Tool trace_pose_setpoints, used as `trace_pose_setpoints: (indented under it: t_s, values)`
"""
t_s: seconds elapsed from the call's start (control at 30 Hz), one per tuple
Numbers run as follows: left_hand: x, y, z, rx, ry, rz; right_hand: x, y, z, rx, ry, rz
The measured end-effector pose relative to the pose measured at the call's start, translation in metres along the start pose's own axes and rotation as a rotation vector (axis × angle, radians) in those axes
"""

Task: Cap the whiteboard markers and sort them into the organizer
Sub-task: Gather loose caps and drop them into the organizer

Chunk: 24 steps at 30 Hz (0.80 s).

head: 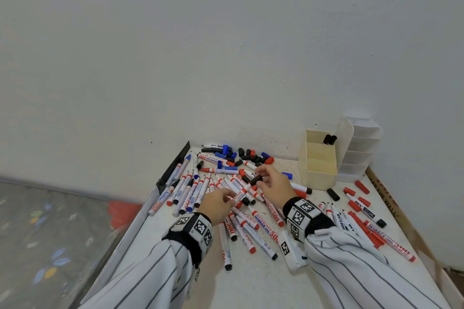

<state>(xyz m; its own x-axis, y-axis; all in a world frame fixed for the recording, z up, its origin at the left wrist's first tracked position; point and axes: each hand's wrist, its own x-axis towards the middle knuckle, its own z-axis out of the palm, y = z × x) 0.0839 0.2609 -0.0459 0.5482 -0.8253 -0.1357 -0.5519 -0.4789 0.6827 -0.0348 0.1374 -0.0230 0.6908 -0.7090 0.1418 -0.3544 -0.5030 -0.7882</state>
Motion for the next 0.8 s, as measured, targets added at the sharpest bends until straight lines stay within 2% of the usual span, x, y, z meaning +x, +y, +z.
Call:
trace_pose_setpoints:
  t_s: [0.23, 0.43, 0.5, 0.6, 0.8]
  values:
    - [-0.001, 0.001, 0.0, -0.007, 0.044, 0.08, -0.002, 0.001, -0.006, -0.015, -0.031, 0.001]
    - [0.001, 0.001, -0.002, -0.017, 0.069, 0.095, -0.001, -0.003, -0.004, -0.043, 0.012, -0.035]
    - [0.001, 0.001, -0.002, -0.031, 0.071, 0.1, 0.0, -0.001, -0.003, -0.061, -0.025, -0.051]
    - [0.001, 0.001, -0.003, -0.038, 0.044, 0.104, 0.002, 0.001, -0.002, -0.054, -0.073, -0.055]
    - [0.006, -0.001, -0.008, -0.132, -0.08, 0.069, 0.009, -0.001, 0.002, -0.01, -0.047, -0.104]
